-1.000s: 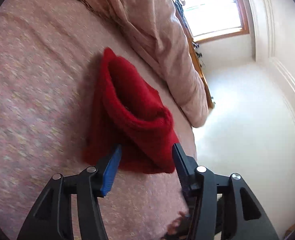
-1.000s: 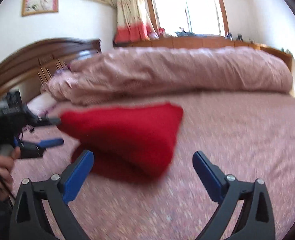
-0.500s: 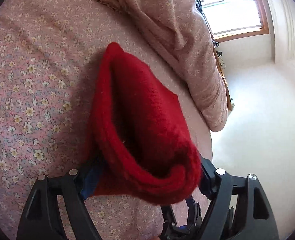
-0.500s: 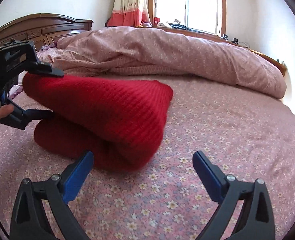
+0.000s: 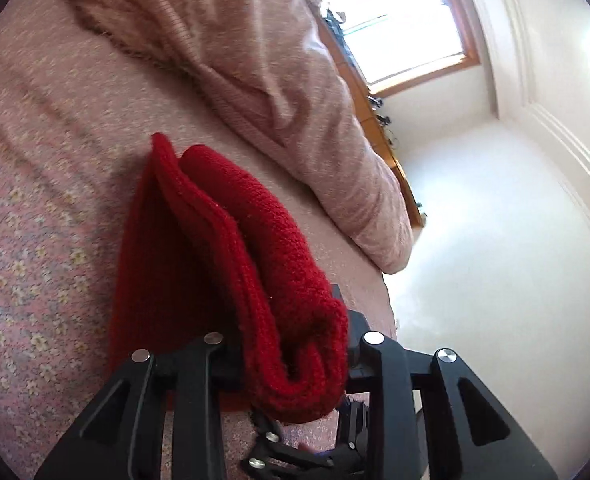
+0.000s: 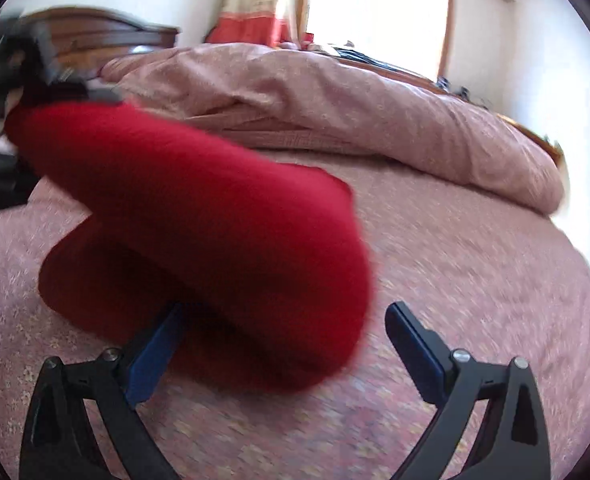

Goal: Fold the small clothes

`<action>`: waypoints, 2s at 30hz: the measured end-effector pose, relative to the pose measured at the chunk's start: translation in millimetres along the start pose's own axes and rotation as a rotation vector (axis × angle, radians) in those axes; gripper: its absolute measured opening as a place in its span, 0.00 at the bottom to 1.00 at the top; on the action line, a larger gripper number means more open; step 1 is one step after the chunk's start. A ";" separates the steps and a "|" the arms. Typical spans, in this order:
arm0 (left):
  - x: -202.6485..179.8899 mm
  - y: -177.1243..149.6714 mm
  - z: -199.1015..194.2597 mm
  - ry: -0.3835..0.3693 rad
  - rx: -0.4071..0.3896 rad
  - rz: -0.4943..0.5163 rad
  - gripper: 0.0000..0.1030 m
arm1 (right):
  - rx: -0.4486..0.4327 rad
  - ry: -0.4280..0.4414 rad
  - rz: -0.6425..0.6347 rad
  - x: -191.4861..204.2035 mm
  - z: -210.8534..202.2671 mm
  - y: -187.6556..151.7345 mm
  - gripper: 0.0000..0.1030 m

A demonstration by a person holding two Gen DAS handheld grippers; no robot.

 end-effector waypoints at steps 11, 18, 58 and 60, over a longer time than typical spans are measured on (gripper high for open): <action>12.4 -2.9 -7.1 0.053 -0.051 0.109 0.21 | 0.082 0.013 0.372 -66.4 17.2 -18.5 0.97; 68.2 -34.7 -17.7 0.179 -0.034 0.018 0.21 | 0.155 0.068 0.443 -77.4 10.7 -39.2 0.97; 4.5 -67.7 17.3 0.378 0.019 0.593 0.08 | 0.079 0.255 0.447 -26.1 17.8 -0.6 0.00; 3.0 -67.0 14.0 0.360 -0.001 0.585 0.08 | 0.087 0.286 0.485 -32.0 17.7 -1.1 0.00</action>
Point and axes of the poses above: each gripper's, at about its wrist camera, not at the fingertips, and z roughly the way its jaws point, x to its left, y to its top, the point moved 3 cm from there along z, roughly the way its jaws point, and after that the axes turned 15 degrees about -x, right-handed, at the moved point
